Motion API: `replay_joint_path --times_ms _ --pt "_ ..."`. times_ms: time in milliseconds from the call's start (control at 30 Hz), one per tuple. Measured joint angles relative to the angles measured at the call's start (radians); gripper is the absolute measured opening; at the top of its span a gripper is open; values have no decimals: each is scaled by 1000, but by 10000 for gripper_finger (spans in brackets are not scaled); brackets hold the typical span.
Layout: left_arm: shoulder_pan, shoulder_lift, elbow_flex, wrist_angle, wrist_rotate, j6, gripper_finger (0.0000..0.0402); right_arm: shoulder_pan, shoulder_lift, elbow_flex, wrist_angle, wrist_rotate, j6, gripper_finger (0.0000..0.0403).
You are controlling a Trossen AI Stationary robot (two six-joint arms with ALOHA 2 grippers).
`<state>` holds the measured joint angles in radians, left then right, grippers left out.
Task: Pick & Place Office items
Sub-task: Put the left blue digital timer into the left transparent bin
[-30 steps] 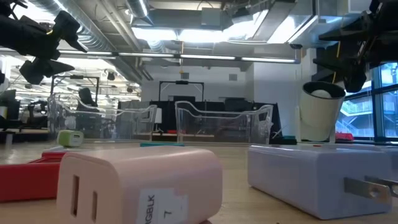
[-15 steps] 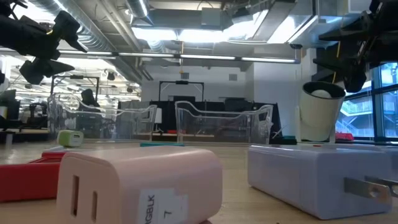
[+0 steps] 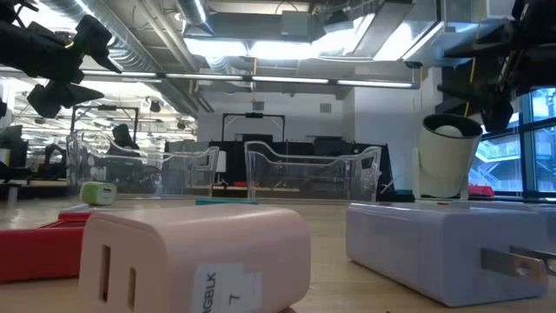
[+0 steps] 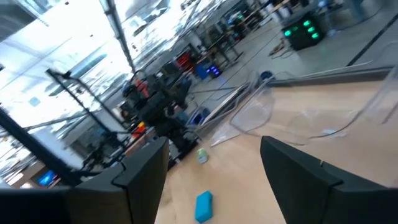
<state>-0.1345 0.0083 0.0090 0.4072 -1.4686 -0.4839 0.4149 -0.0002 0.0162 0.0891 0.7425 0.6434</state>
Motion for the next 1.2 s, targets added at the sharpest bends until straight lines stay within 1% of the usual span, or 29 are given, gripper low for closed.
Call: replay_joint_path --times_ms 67,933,1067,1133,1200 --pt "0 0 0 0 0 0 276 0 0 0 0 13 0 258" --pt "0 0 0 0 -6 0 276 0 0 0 0 2 13 258" --pt "0 0 0 1 -30 -6 276 0 0 0 0 11 19 258" --pt "0 0 0 6 -15 -39 276 0 0 0 0 44 20 258" --pt "0 0 0 9 48 -50 276 0 0 0 3 78 28 258"
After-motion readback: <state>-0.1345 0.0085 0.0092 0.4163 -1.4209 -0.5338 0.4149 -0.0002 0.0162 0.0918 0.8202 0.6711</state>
